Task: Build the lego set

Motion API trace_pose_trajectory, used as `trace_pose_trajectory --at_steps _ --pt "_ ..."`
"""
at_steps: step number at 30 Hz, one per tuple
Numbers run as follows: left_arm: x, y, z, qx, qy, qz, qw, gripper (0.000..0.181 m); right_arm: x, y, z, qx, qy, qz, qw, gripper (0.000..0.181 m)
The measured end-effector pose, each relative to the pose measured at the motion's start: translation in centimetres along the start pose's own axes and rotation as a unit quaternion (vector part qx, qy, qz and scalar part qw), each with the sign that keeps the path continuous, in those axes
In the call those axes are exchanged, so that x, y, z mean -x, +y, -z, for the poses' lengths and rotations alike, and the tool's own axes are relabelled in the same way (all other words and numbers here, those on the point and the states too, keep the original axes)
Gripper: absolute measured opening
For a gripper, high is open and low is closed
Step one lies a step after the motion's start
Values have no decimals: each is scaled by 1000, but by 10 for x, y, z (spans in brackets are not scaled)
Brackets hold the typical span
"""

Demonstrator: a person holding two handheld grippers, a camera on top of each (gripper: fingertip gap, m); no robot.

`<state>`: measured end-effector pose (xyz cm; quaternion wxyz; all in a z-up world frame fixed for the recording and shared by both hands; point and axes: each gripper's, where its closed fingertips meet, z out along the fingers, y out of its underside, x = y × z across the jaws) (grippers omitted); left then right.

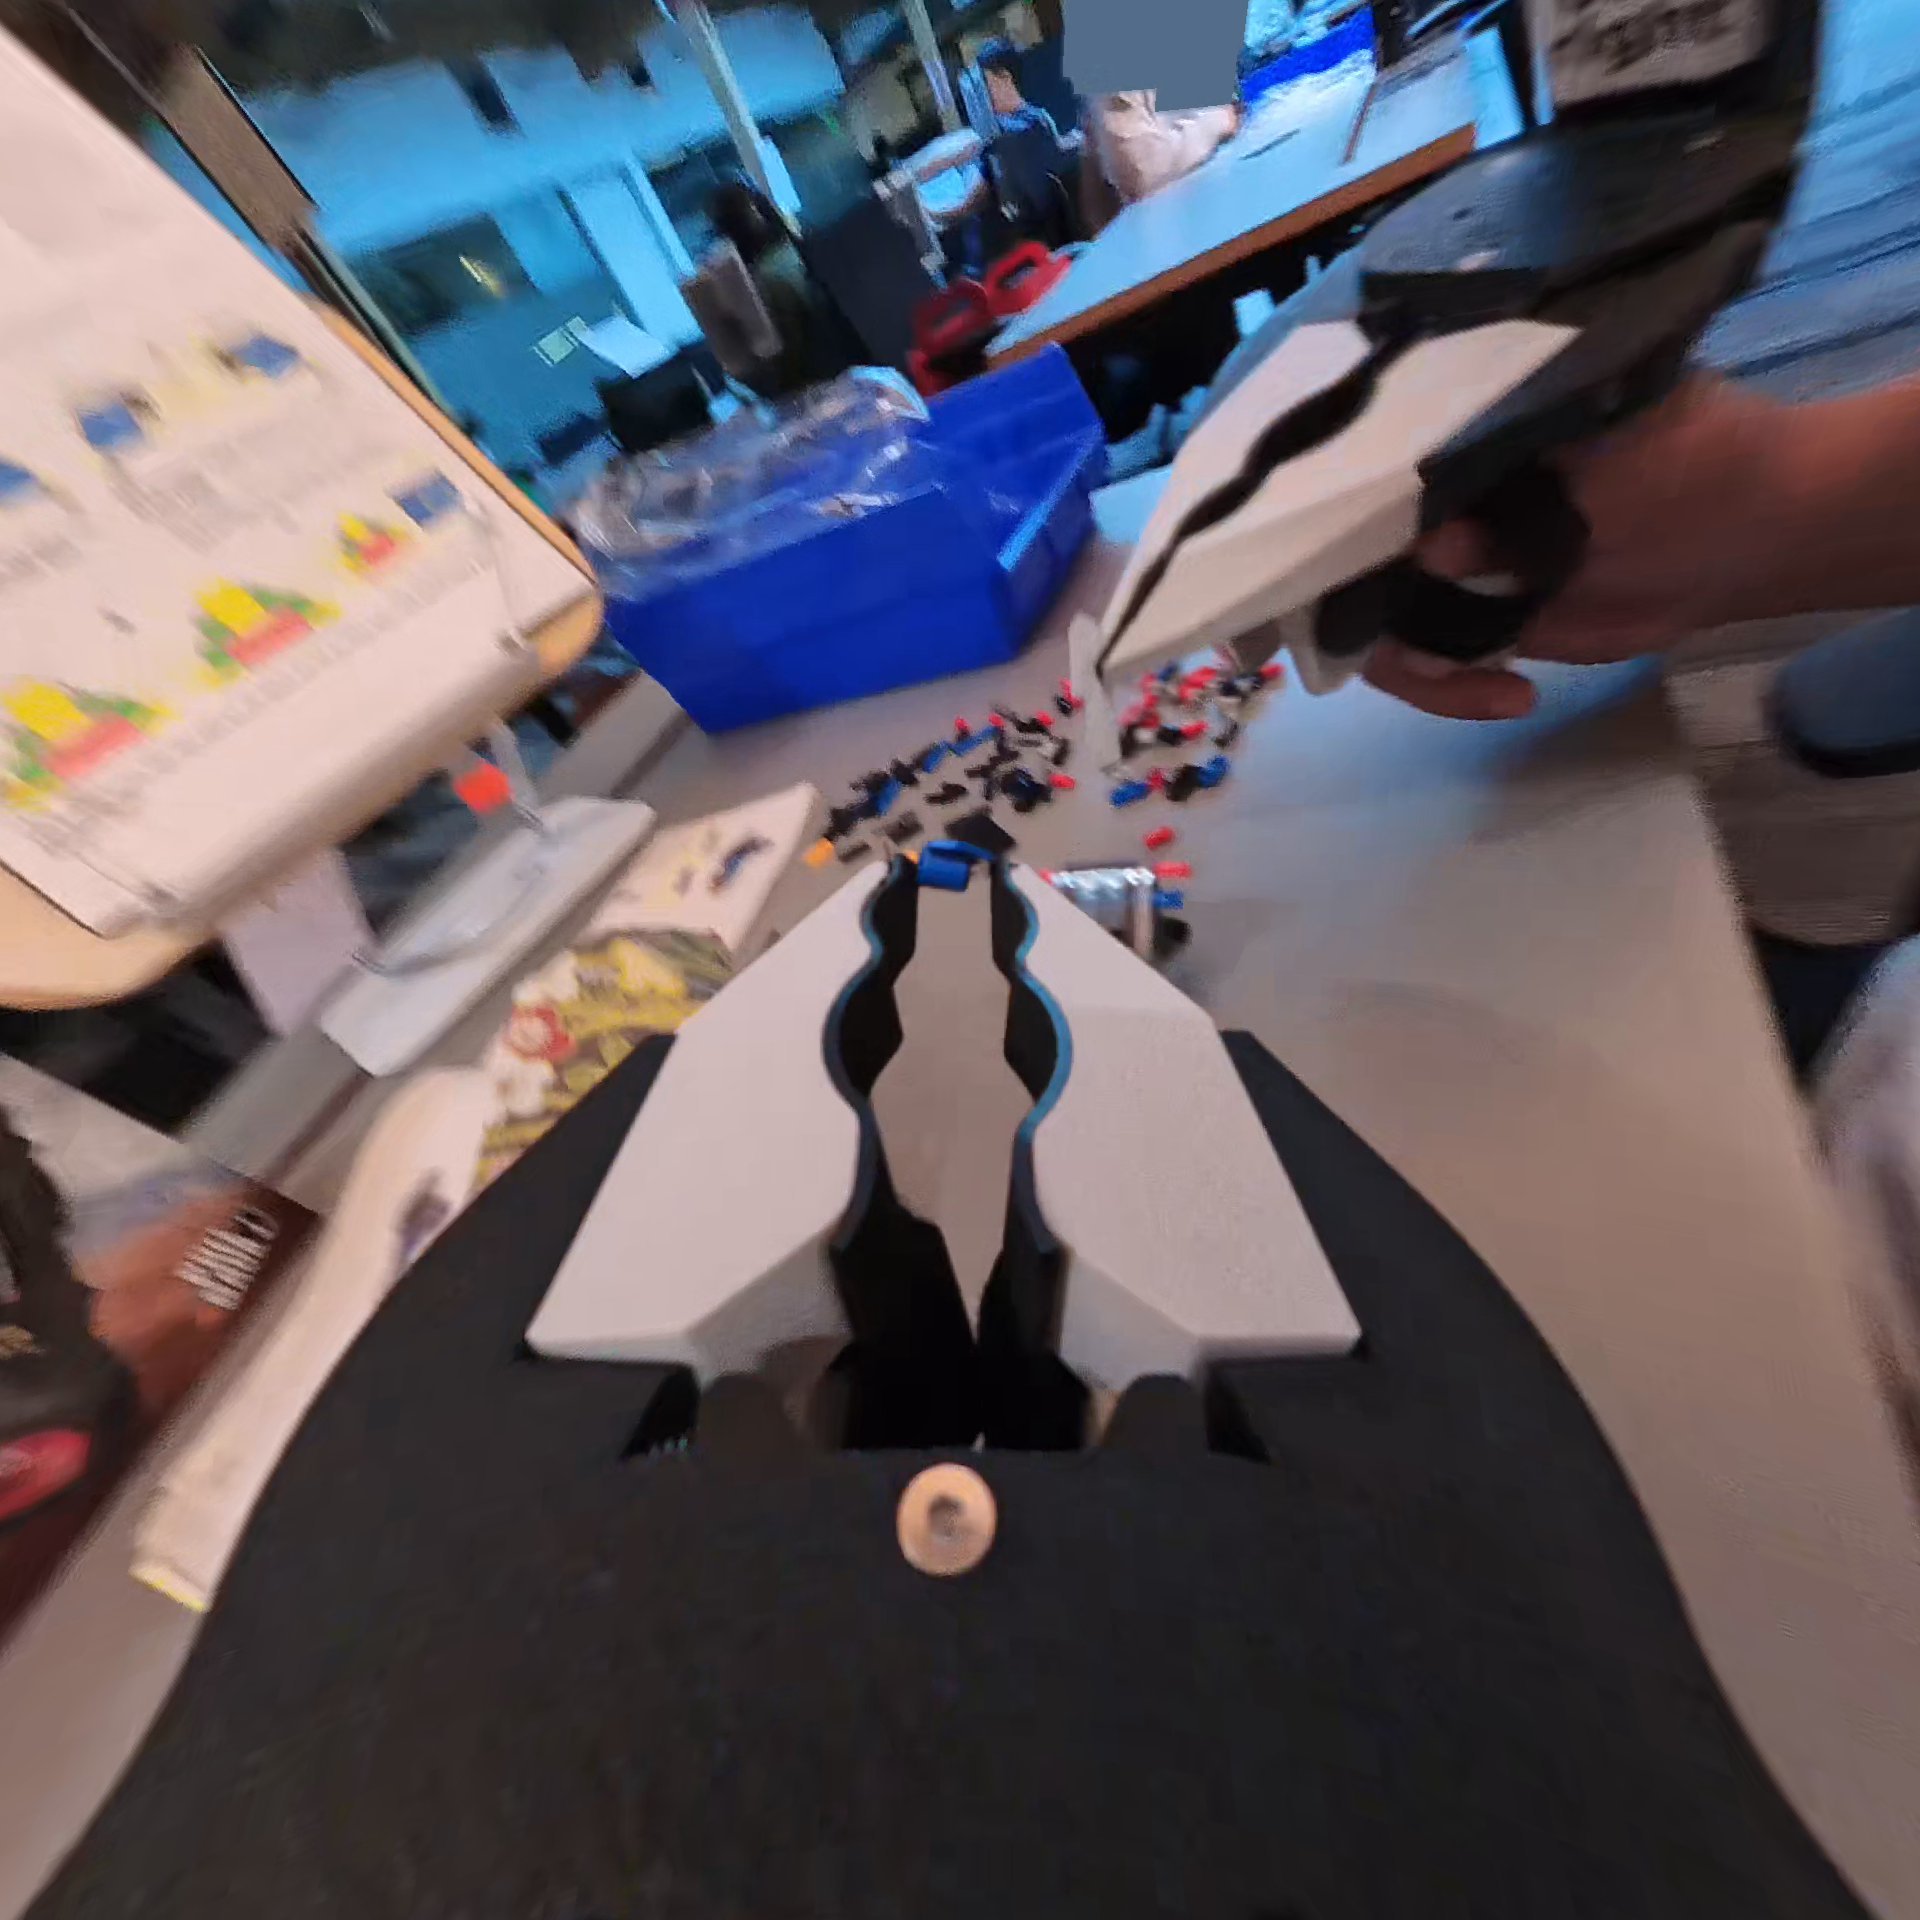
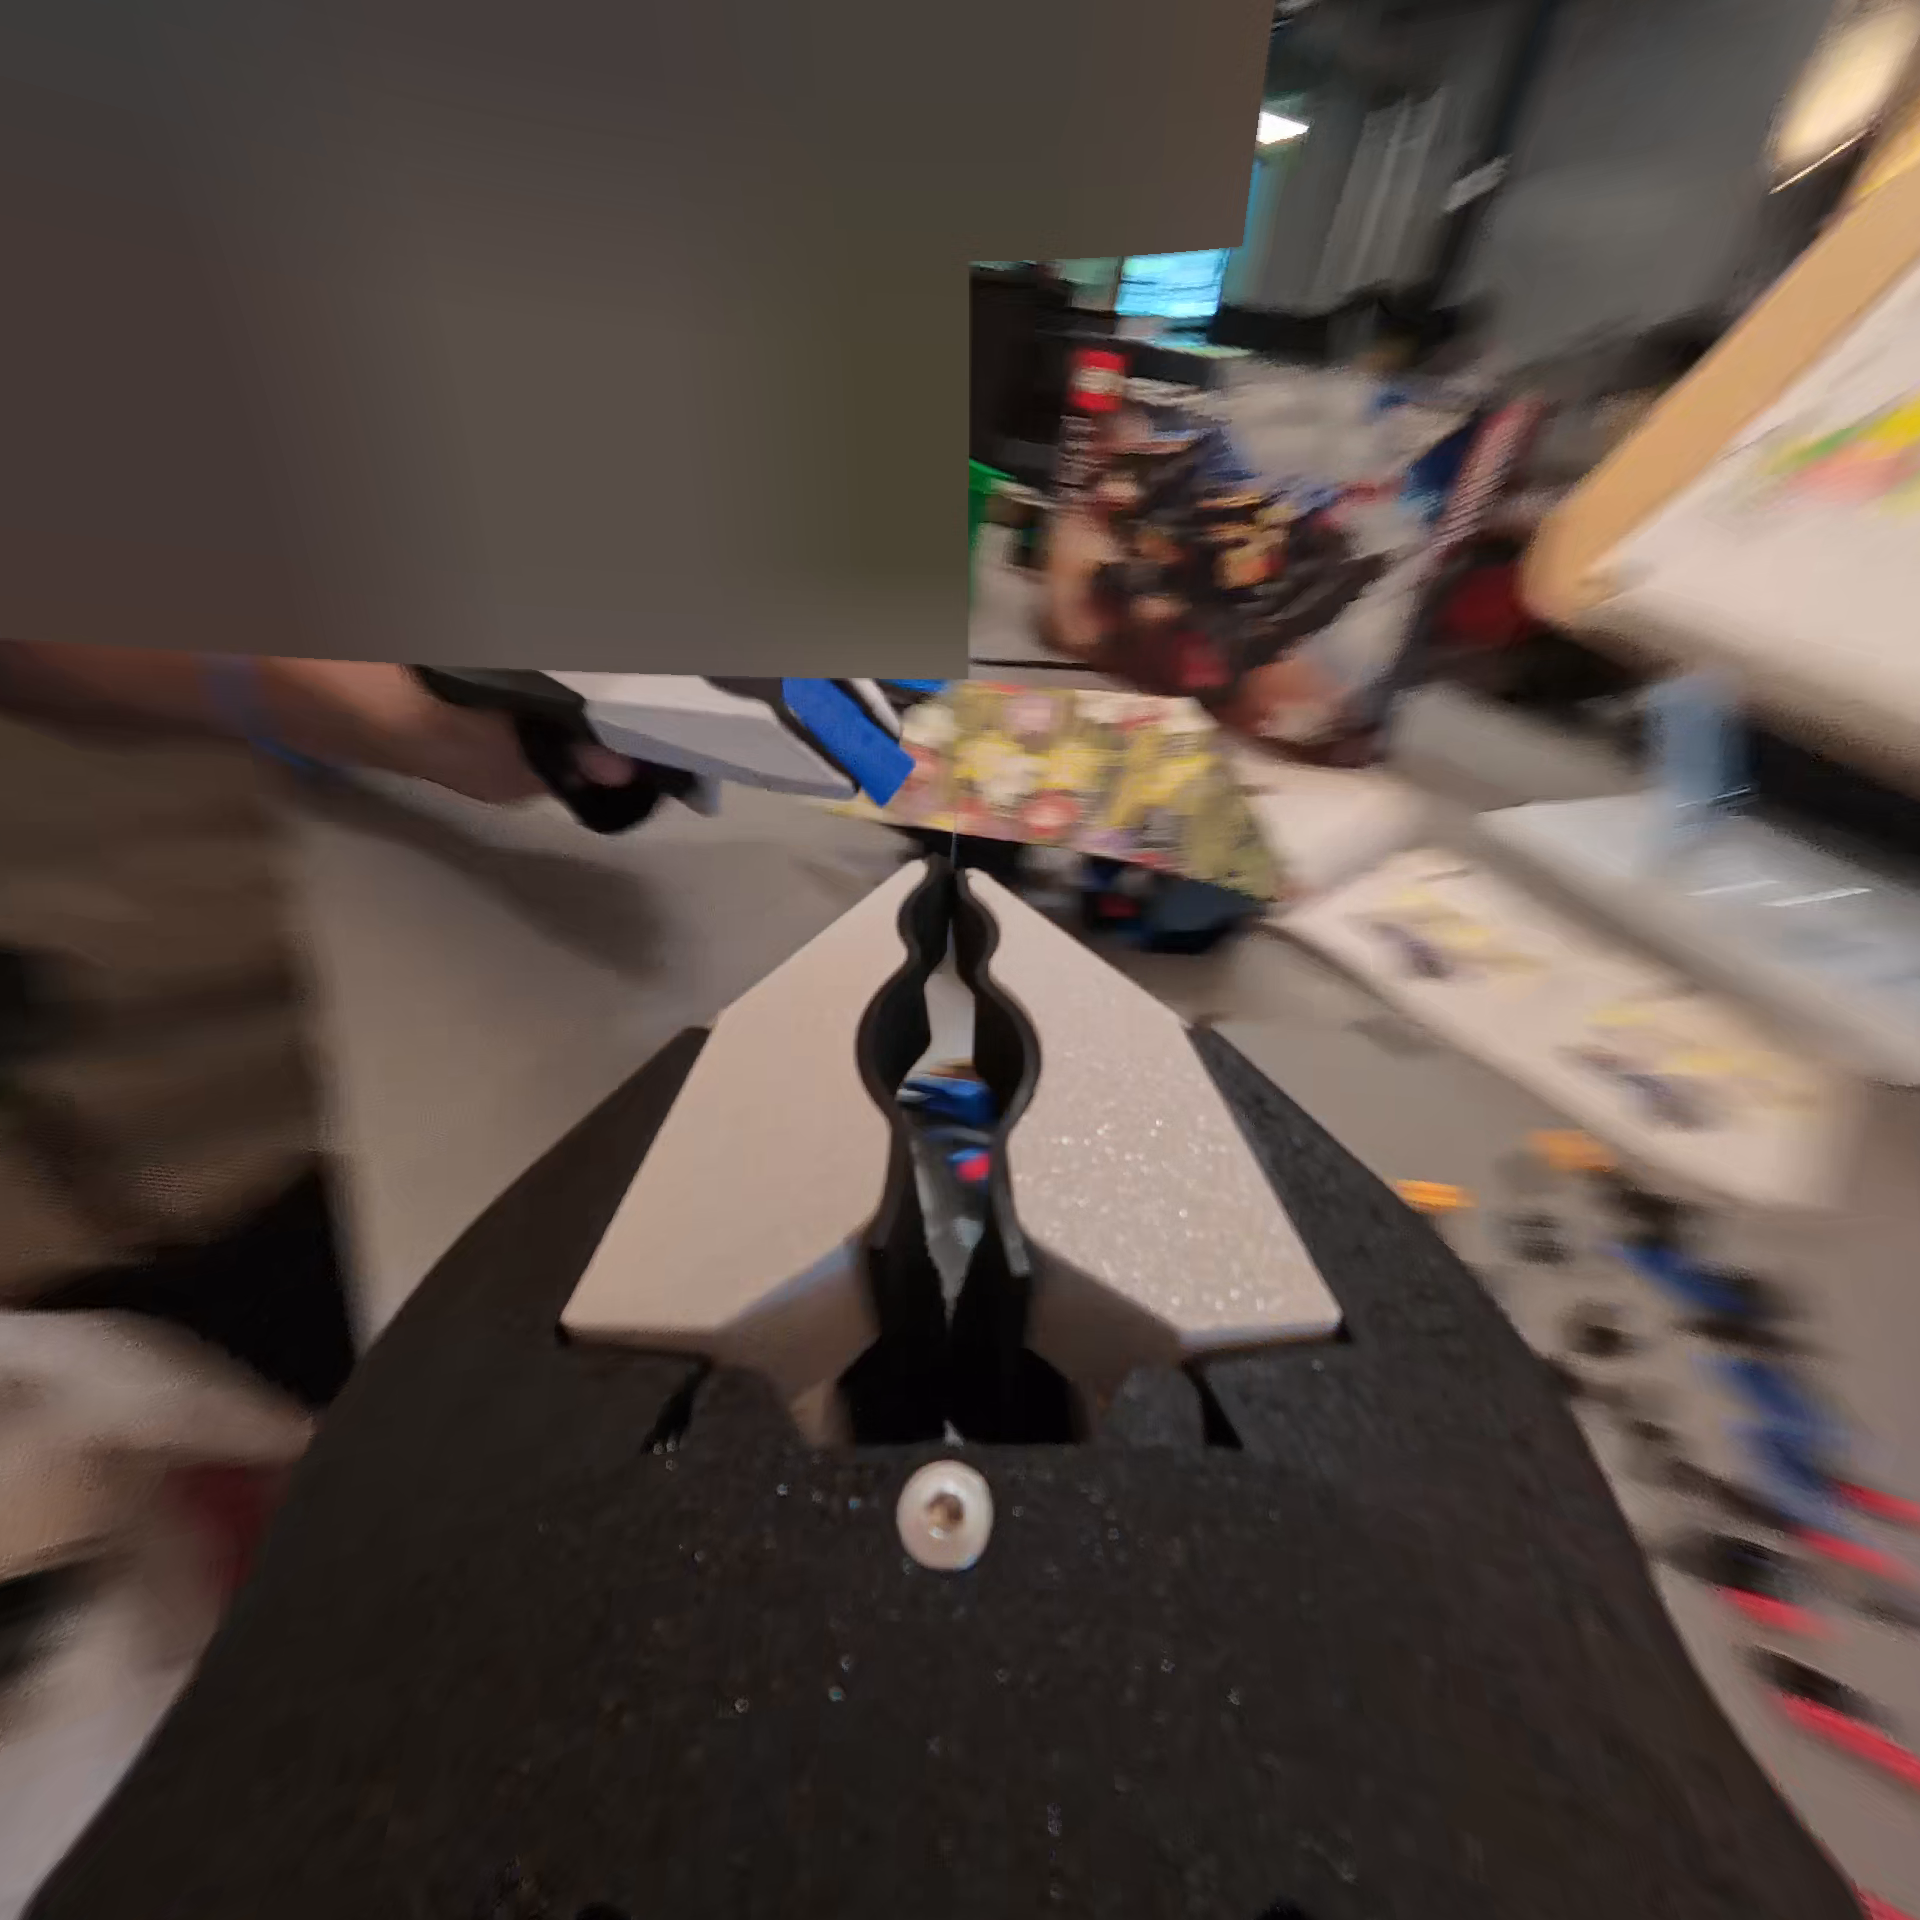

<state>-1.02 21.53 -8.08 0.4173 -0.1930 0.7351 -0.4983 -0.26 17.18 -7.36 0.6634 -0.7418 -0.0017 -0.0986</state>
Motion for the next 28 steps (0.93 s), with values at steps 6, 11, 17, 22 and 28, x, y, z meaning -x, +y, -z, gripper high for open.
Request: trace_pose_trajectory --at_steps 6,11,17,22,28 --pt "-8 2 -28 -10 -28 -33 999 11 -19 4 6 43 228 211 949 0" --pt "-15 8 -23 -14 10 7 1000 11 -5 14 -5 85 272 353 891 0" --pt "-15 13 -22 -12 39 49 998 12 7 11 -16 75 252 355 897 0" --pt "-14 14 -24 -10 26 25 999 12 13 11 -25 83 248 362 895 0" --pt "-12 14 -26 -10 20 20 1000 11 8 8 -24 86 268 340 897 0"
